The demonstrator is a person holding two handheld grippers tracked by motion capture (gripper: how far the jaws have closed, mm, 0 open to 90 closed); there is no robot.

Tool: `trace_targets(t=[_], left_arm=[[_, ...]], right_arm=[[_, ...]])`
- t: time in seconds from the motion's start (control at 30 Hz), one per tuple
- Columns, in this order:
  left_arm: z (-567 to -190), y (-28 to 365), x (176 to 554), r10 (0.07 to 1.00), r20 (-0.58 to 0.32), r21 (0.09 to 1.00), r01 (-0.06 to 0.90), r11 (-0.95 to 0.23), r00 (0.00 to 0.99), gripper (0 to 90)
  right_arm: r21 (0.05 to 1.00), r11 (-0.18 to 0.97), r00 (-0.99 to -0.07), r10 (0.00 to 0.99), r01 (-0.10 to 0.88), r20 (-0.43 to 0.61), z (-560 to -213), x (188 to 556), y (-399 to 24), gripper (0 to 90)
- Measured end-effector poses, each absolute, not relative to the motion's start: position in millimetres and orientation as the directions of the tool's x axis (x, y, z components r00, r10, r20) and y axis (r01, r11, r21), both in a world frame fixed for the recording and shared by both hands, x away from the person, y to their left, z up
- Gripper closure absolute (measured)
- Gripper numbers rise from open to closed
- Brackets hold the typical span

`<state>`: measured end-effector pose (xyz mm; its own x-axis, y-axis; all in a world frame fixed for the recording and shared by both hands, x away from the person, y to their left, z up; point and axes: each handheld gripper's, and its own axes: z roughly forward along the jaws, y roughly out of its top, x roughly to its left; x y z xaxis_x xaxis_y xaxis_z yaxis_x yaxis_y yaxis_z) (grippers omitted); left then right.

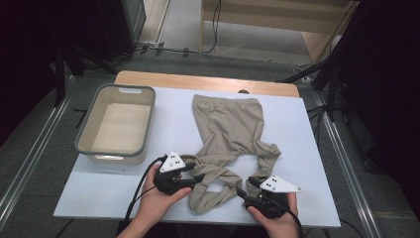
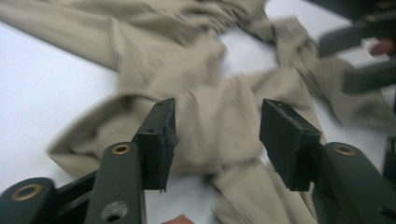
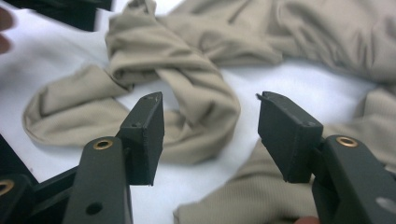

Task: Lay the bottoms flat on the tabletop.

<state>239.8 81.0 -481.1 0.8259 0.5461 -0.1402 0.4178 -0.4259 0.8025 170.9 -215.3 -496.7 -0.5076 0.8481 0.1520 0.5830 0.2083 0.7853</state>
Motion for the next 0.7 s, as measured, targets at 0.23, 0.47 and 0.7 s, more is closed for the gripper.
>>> trace_targets(t=[0.23,0.47,0.7], left_arm=[[-502.4,69.7,207.6,0.477,-0.151,0.750,0.414,-0.516,0.866,37.5],[-509.2,60.0,199.3,0.451,-0.097,0.738,0.368,-0.565,0.887,49.9],[-510.7,51.7,189.4,0.379,-0.126,0.720,0.347,-0.601,0.917,87.7]], right_arm=[[0.748,0.243,-0.522,0.838,0.617,0.158,-509.6,177.1,-205.1,35.8],[0.745,0.231,-0.512,0.842,0.626,0.169,-515.0,182.3,-200.0,50.4],[0.749,0.227,-0.507,0.846,0.622,0.164,-515.6,184.8,-199.3,62.0]])
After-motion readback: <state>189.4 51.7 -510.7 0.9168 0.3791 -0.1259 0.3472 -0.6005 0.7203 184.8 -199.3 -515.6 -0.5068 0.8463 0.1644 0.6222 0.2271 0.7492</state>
